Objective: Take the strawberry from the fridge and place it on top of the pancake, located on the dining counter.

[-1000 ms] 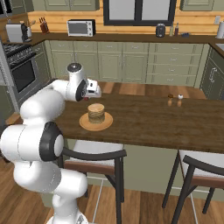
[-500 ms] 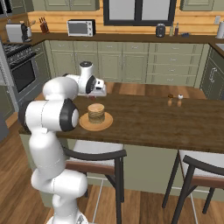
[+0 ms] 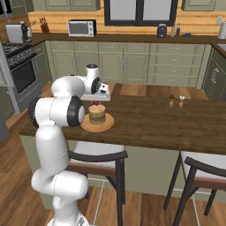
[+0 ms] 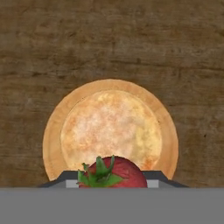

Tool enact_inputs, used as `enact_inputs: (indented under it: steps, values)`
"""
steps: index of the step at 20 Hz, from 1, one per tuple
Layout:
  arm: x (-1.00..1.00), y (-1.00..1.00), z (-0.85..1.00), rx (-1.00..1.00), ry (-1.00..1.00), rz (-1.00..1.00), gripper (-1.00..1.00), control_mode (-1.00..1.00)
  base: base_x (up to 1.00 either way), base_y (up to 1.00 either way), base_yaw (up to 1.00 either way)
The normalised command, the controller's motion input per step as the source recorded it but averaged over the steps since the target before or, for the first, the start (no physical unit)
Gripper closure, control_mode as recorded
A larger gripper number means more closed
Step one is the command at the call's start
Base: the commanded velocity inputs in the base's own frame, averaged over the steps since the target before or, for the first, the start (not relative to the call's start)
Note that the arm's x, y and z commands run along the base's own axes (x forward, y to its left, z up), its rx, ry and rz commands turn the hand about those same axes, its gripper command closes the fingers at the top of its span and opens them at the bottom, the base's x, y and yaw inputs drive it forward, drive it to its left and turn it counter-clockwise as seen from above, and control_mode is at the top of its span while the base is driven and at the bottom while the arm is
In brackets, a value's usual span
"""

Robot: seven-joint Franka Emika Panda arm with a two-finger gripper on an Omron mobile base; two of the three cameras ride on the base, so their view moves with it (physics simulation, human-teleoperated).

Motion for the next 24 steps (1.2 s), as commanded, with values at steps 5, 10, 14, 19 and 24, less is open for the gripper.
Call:
enact_inputs:
  steps: [5,10,14,19,24]
  values:
    - [0.0,0.06,-0.4,-0.07,0.04,0.0,1.0,-1.0,0.0,0.0,0.0]
    - [0.16,0.04,-0.13,-0.02,0.0,0.0,1.0,-1.0,0.0,0.0,0.0]
    - [0.16,0.0,-0.05,0.0,0.0,0.0,1.0,-1.0,0.0,0.0,0.0]
    - [0.01,0.0,-0.2,-0.02,0.0,0.0,1.0,-1.0,0.0,0.0,0.0]
    - [0.0,0.0,-0.13,-0.02,0.0,0.0,1.0,-1.0,0.0,0.0,0.0]
